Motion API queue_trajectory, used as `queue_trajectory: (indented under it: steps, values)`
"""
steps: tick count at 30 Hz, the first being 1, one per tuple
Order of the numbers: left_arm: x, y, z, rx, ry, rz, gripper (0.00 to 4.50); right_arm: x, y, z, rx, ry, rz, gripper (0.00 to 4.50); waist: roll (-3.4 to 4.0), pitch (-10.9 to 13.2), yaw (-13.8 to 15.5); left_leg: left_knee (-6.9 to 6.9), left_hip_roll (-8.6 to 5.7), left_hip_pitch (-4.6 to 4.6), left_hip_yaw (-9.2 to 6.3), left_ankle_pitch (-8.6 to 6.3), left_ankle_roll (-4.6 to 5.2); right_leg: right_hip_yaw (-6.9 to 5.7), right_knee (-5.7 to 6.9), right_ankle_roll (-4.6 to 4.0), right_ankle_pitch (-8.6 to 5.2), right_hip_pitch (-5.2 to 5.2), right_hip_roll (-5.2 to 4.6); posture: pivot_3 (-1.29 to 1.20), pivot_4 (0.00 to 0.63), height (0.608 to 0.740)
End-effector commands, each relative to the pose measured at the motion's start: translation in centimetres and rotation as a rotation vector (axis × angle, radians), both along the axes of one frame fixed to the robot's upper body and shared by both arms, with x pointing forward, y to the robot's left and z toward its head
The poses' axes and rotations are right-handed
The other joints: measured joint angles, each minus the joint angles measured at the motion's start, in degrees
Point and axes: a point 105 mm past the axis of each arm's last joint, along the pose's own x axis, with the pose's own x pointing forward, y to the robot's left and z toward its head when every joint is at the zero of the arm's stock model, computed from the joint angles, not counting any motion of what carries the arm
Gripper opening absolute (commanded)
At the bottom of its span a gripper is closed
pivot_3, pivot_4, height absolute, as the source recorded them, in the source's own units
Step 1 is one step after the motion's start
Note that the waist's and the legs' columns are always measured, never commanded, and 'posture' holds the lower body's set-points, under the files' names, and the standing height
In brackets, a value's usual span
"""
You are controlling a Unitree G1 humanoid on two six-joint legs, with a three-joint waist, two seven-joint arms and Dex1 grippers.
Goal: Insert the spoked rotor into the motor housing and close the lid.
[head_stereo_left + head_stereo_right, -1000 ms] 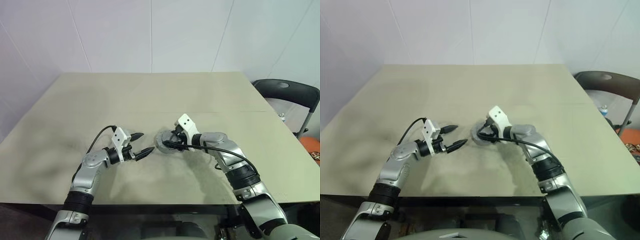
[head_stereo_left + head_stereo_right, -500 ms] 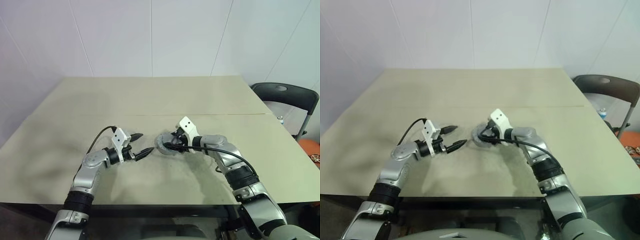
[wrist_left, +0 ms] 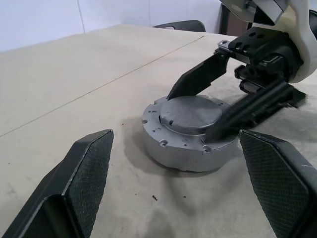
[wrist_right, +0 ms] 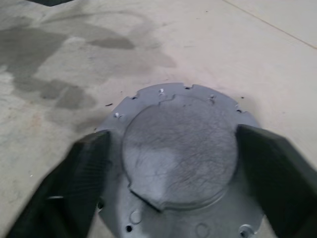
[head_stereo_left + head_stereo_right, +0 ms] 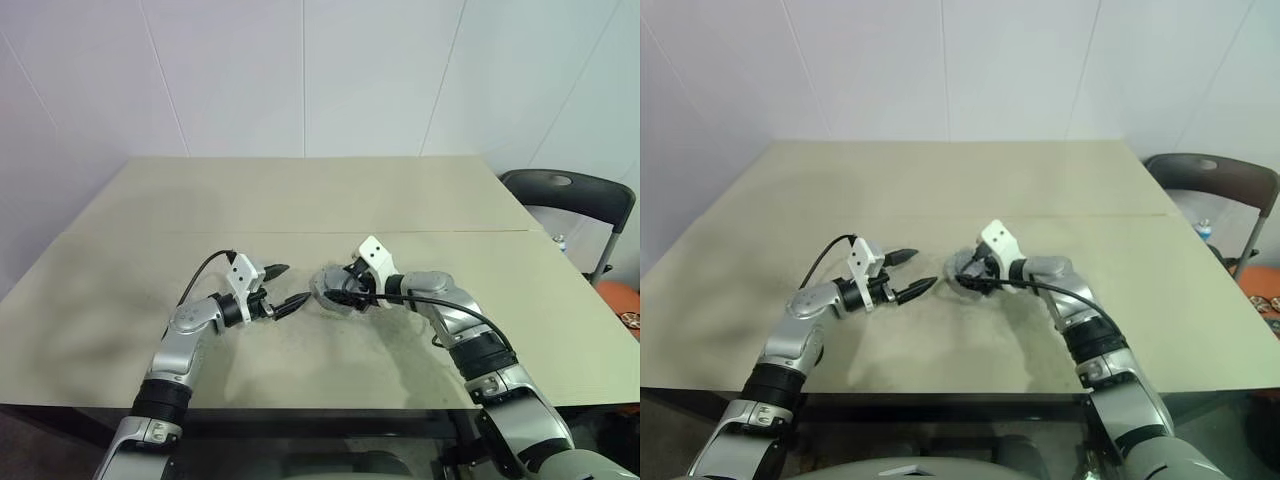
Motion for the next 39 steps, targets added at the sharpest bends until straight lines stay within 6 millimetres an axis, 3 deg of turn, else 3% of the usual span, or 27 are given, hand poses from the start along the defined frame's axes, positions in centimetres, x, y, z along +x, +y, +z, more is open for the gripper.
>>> queue_trajectory:
  steps: [1, 6, 13, 21, 27, 33, 39]
  values:
    - [0.5, -0.3, 1.4, 0.000, -0.058, -0.009, 4.33, -2.9, -1.6, -5.1, -0.041, 0.236, -0.032, 4.49, -0.02, -0.01, 0.01, 0.00, 0.00, 0.00, 0.00, 0.00, 0.00, -0.01, 0.00, 0.00, 0.00, 0.00, -0.01, 0.00, 0.000, 0.740]
    - [0.5, -0.3, 1.3, -0.002, -0.055, -0.008, 4.33, -2.2, -0.3, -2.2, 0.136, 0.221, -0.020, 4.49, -0.01, 0.00, -0.15, -0.10, 0.01, -0.10, 0.02, 0.00, 0.00, -0.03, -0.01, 0.00, 0.00, -0.15, -0.01, 0.00, 0.000, 0.740]
    - [0.5, -0.7, 1.4, -0.014, -0.054, -0.014, 4.33, -0.1, -1.0, 1.6, 0.278, 0.149, -0.069, 4.49, 0.07, 0.05, -0.32, -0.06, 0.02, -1.02, 0.04, 0.10, 0.08, -0.06, 0.07, 0.03, 0.02, -0.87, -0.01, 0.00, 0.000, 0.740]
    - [0.9, -1.4, 1.8, -0.016, -0.063, -0.037, 4.33, -0.7, -1.2, 2.7, 0.270, 0.108, -0.017, 4.49, 0.39, 0.29, -0.25, -0.09, 0.01, -1.24, 0.07, 0.12, 0.13, -0.07, 0.05, 0.04, 0.02, -1.10, -0.01, 0.00, 0.000, 0.740]
    - [0.9, -1.7, 1.6, -0.017, -0.060, -0.046, 4.33, -1.5, -1.0, 1.5, 0.217, 0.122, 0.003, 4.49, 0.44, 0.34, -0.38, -0.09, 0.02, -1.27, 0.08, 0.13, 0.14, -0.07, 0.07, 0.06, 0.03, -1.15, 0.00, 0.00, 0.000, 0.740]
    - [0.9, -1.8, 1.6, -0.019, -0.062, -0.049, 4.33, 0.0, -1.3, 3.0, 0.257, 0.040, -0.051, 4.49, 0.45, 0.35, -0.35, -0.06, 0.02, -1.27, 0.08, 0.13, 0.14, -0.07, 0.08, 0.06, 0.03, -1.14, 0.00, 0.00, 0.000, 0.740]
    - [1.0, -1.9, 1.7, -0.022, -0.067, -0.044, 4.33, 0.3, -1.2, 3.2, 0.257, 0.033, -0.057, 4.49, 0.48, 0.38, -0.31, -0.06, 0.01, -1.30, 0.09, 0.13, 0.14, -0.07, 0.07, 0.19, 0.11, -1.16, 0.00, 0.00, 0.000, 0.740]
